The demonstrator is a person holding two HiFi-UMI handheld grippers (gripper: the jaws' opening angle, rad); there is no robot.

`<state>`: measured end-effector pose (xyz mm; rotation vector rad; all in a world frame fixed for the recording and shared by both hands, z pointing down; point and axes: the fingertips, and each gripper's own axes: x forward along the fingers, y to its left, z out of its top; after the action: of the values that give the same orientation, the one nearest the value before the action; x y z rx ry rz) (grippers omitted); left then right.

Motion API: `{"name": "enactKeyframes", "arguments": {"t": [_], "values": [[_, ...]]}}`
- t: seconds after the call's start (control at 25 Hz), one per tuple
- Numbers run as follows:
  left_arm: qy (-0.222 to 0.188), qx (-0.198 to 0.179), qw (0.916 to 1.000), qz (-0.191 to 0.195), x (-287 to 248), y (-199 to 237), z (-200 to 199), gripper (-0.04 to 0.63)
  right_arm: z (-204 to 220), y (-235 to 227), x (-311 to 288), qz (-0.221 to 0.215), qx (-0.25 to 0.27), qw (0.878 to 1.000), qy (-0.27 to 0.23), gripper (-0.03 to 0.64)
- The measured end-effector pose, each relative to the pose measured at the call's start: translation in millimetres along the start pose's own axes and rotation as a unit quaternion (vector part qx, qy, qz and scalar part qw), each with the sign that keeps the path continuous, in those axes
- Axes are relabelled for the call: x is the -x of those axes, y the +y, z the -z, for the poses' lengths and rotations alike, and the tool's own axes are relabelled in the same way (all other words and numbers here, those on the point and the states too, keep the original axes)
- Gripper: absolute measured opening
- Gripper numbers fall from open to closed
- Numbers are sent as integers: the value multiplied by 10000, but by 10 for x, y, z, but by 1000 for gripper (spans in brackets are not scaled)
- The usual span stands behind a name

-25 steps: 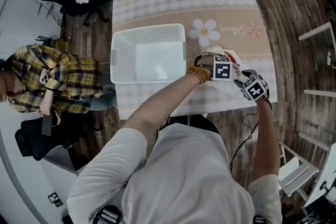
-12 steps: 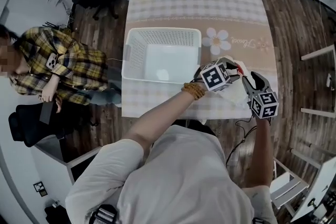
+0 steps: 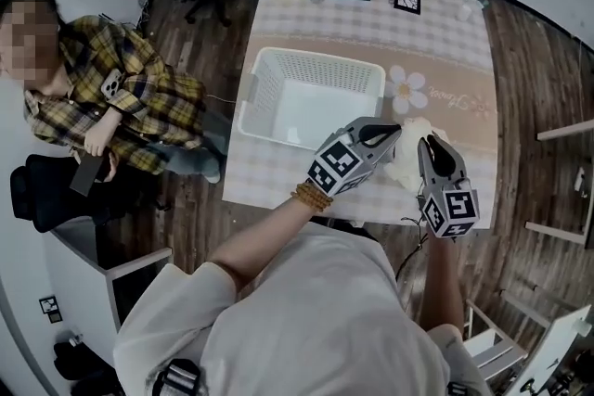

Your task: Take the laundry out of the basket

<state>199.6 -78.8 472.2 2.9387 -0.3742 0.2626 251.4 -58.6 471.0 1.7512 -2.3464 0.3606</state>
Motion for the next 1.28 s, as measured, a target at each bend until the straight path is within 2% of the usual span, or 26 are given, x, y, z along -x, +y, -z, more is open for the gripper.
{"name": "enactKeyframes", "arguments": {"t": [0.16,0.28,0.44,0.92,1.04,1.16,1.28], "values": [[-616,-31,9977,-280,399,29,-290,6,-295,389,-30,-234,144,9992,-307,47],[-856,-175,9950,-486,645,31,-418,8,-456,652,-55,-386,233,9976,-530,21],[-894,-423,9930,-642,893,-9,-451,9,-596,927,-40,-521,158,9958,-741,20],[-1105,-15,9896,-925,1173,109,-479,9,-656,1238,-132,-685,171,9946,-764,18],[-1089,-193,9896,-915,1207,124,-460,9,-674,1278,-140,-685,211,9945,-765,18],[-1115,-96,9894,-922,1260,136,-477,9,-689,1317,-156,-688,217,9943,-782,18],[-1148,-175,9890,-918,1298,147,-499,9,-723,1350,-155,-660,211,9947,-756,18]]}}
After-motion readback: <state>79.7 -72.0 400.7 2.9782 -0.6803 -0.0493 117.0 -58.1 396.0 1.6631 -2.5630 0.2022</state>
